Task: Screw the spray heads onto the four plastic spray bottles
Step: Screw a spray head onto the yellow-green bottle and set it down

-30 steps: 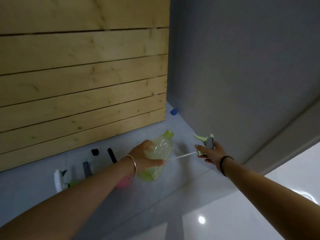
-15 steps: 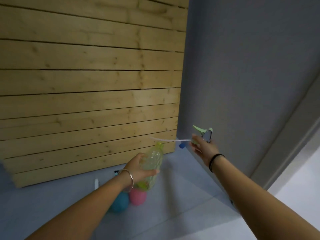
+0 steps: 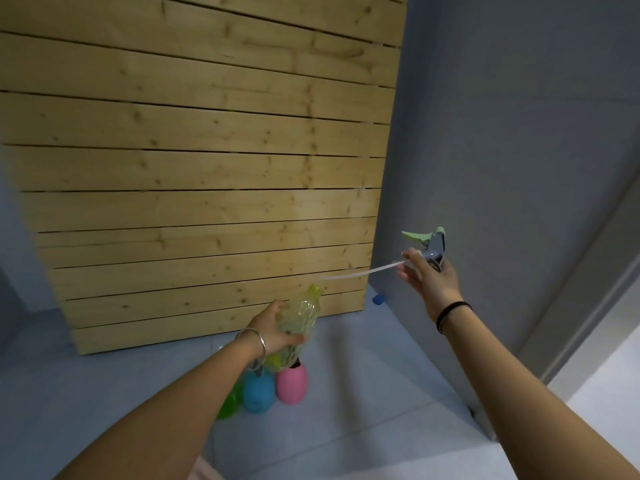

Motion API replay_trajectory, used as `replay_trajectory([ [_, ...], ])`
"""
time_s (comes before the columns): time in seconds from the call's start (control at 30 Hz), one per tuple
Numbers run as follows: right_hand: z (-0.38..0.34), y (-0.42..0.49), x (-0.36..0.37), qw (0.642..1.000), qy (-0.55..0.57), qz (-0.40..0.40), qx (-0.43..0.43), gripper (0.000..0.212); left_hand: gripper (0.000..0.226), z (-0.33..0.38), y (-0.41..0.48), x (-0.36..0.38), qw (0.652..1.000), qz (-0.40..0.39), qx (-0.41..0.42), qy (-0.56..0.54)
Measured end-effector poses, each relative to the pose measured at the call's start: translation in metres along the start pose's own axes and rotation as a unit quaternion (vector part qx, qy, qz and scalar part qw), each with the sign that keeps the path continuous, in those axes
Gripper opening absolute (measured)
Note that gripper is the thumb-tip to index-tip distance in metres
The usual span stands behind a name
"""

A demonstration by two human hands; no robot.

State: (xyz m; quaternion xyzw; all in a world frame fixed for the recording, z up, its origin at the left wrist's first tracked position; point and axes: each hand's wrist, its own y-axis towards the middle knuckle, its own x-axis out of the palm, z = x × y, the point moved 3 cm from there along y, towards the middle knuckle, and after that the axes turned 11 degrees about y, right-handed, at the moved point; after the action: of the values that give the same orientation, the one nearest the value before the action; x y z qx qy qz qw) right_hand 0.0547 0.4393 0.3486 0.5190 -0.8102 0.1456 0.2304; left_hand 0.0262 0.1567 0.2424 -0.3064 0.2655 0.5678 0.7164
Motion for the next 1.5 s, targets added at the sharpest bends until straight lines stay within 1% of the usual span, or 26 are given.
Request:
replay_trajectory([
  [0.1,-0.003,0.0,0.002,1.0,-0.027,-0.01,-0.001,0.014,0.087,-0.002,0.002,0.001,1.0,0.004,-0.005,-0.003],
  [0.13,-0.003,-0.001,0.002,0.999,-0.033,-0.013,0.0,0.015,0.087,-0.002,0.002,0.002,1.0,0.004,-0.005,-0.001],
  [0.23,-0.001,-0.002,0.004,0.999,-0.04,-0.024,0.009,0.029,0.089,-0.001,0.004,0.004,1.0,-0.001,0.001,0.009],
  [0.27,0.0,-0.003,0.004,0.999,-0.044,-0.03,0.009,0.03,0.089,0.0,0.004,0.005,1.0,-0.002,0.003,0.01],
  [0.37,-0.003,-0.002,0.003,0.998,-0.052,-0.023,-0.008,0.03,0.087,0.001,0.005,0.008,1.0,-0.004,0.008,0.013],
  [0.53,-0.008,0.003,-0.003,0.999,-0.041,-0.017,-0.007,0.016,0.086,-0.002,0.009,0.009,1.0,-0.003,0.001,0.016],
  [0.7,-0.009,0.003,-0.005,0.999,-0.044,-0.023,0.003,0.018,0.089,-0.002,0.009,0.01,1.0,-0.006,-0.011,0.01],
  [0.8,-0.005,0.001,-0.004,0.998,-0.047,-0.036,0.013,0.02,0.087,0.003,0.009,0.011,1.0,-0.005,0.003,0.013],
  [0.9,-0.001,0.0,-0.002,0.998,-0.037,-0.044,0.015,0.016,0.083,0.005,0.009,0.008,1.0,0.009,0.005,0.005],
  [1.0,-0.003,0.001,-0.003,0.997,-0.062,-0.05,0.018,0.023,0.081,0.006,0.007,0.004,0.999,0.017,0.016,0.031],
  [1.1,0.002,-0.001,-0.001,0.985,-0.144,-0.091,0.03,0.03,0.083,0.015,0.004,0.001,0.996,0.025,0.053,0.072],
  [1.2,0.02,-0.01,0.009,0.964,-0.203,-0.16,0.059,0.033,0.086,0.032,-0.001,0.007,0.996,0.012,0.084,0.039],
  [1.27,0.032,-0.015,0.015,0.946,-0.238,-0.204,0.079,0.029,0.086,0.043,-0.003,0.012,0.995,0.006,0.095,0.007],
  [1.33,0.041,-0.018,0.02,0.941,-0.237,-0.222,0.091,0.024,0.085,0.049,-0.005,0.015,0.994,0.0,0.107,-0.009],
  [1.43,0.045,-0.019,0.024,0.949,-0.21,-0.22,0.084,0.015,0.085,0.05,-0.006,0.013,0.994,-0.008,0.108,-0.025],
  [1.5,0.047,-0.019,0.026,0.956,-0.189,-0.21,0.079,0.015,0.083,0.05,-0.007,0.01,0.994,-0.013,0.106,-0.038],
])
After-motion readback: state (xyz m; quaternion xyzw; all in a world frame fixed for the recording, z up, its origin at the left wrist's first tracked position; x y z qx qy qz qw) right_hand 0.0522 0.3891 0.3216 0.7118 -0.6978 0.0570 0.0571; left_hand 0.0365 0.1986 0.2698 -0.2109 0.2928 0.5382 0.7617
